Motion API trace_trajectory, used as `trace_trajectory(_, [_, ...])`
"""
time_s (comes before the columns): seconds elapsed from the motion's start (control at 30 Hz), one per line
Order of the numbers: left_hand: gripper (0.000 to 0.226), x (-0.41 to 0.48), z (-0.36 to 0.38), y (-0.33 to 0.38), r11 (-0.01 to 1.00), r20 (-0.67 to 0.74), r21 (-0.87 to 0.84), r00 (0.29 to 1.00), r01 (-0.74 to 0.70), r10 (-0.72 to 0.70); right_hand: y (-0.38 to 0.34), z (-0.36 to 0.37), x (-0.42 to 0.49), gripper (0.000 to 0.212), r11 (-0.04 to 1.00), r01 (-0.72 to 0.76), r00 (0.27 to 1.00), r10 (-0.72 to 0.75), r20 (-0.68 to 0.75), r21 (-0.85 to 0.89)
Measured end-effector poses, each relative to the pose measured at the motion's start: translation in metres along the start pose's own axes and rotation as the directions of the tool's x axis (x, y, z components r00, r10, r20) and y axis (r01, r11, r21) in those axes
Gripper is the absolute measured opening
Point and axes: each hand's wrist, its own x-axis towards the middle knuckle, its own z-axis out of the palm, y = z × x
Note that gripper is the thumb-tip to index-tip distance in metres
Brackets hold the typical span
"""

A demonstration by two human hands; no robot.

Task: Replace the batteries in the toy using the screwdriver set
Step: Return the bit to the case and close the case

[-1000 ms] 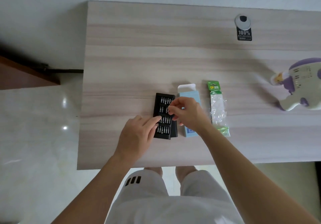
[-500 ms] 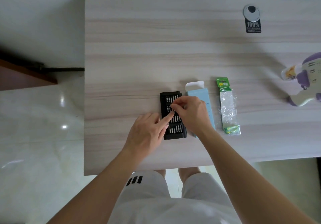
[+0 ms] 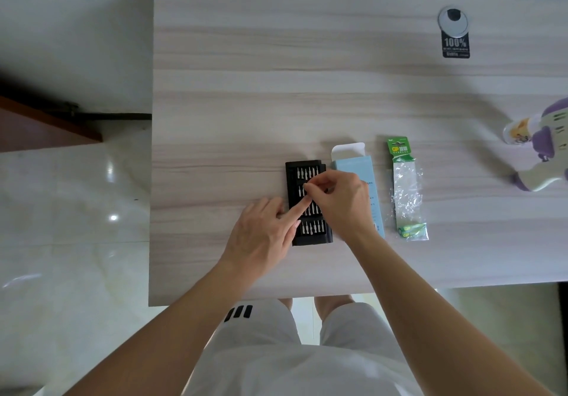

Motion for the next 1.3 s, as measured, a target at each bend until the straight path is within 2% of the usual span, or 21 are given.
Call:
trace_trajectory(0.5, [0.052, -0.001, 0.004, 0.001, 1.000, 0.008, 0.009, 1.000, 0.017, -0.017, -0.005, -0.003, 0.008, 0.002, 0.994, -0.099, 0.995, 0.098, 0.035, 0.040])
trace_trajectory(0.7, [0.049, -0.001, 0.006, 0.000, 1.000, 0.030, -0.003, 0.999, 0.023, -0.023, -0.006, -0.006, 0.015, 0.021, 0.989, -0.142, 0.988, 0.138, 0.068, 0.049])
trace_trajectory(1.1, [0.049, -0.001, 0.008, 0.000, 0.999, 0.055, 0.026, 0.998, 0.019, -0.021, -0.007, -0.017, 0.023, 0.013, 0.995, -0.095, 0.974, 0.086, 0.210, 0.032])
trace_trajectory(1.3, [0.044, -0.002, 0.009, -0.001, 0.999, 0.012, -0.003, 0.999, 0.033, -0.033, -0.008, -0.019, 0.025, 0.013, 0.997, -0.073, 0.970, 0.066, 0.234, 0.020])
